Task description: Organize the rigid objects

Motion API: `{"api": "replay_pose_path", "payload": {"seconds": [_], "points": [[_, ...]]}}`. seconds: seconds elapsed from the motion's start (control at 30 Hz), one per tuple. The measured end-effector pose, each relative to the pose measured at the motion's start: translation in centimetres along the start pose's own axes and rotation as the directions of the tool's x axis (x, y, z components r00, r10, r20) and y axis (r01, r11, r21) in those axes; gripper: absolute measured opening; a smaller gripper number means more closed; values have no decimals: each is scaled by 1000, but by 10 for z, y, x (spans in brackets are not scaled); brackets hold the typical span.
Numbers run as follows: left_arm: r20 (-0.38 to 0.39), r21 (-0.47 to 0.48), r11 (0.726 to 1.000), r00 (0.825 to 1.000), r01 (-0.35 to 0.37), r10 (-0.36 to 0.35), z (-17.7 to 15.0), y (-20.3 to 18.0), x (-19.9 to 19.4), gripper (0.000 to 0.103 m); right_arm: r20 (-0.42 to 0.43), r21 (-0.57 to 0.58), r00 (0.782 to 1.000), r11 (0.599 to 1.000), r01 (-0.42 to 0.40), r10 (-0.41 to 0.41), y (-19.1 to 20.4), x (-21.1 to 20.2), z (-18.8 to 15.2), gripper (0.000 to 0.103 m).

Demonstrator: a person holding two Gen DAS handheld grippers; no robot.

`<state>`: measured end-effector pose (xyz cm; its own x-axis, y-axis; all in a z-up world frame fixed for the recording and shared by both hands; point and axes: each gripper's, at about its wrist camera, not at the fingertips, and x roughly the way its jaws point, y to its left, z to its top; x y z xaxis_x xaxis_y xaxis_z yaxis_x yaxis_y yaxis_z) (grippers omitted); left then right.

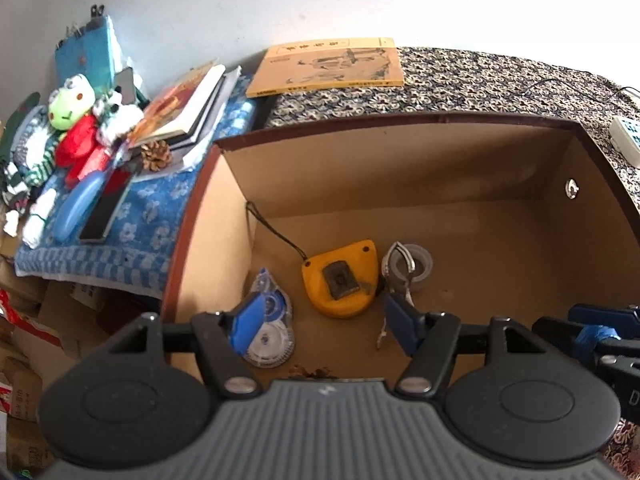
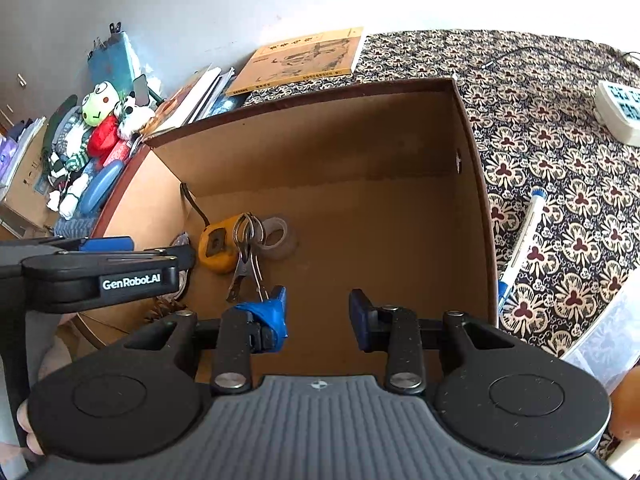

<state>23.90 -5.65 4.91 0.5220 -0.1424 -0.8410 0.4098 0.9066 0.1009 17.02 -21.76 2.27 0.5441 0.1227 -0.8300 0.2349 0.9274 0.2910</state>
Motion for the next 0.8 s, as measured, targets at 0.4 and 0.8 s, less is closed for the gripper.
{"api": "replay_pose_path", "payload": {"seconds": [0.4, 0.8], "points": [[44, 2, 1000, 999, 29, -29, 3, -4, -2, 68, 54, 4, 998, 1000, -21, 21, -2, -3, -3, 17], [117, 86, 988, 984, 128, -137, -8, -19, -46, 68, 218, -11, 969, 994, -113, 113, -15, -41, -16, 12]]}}
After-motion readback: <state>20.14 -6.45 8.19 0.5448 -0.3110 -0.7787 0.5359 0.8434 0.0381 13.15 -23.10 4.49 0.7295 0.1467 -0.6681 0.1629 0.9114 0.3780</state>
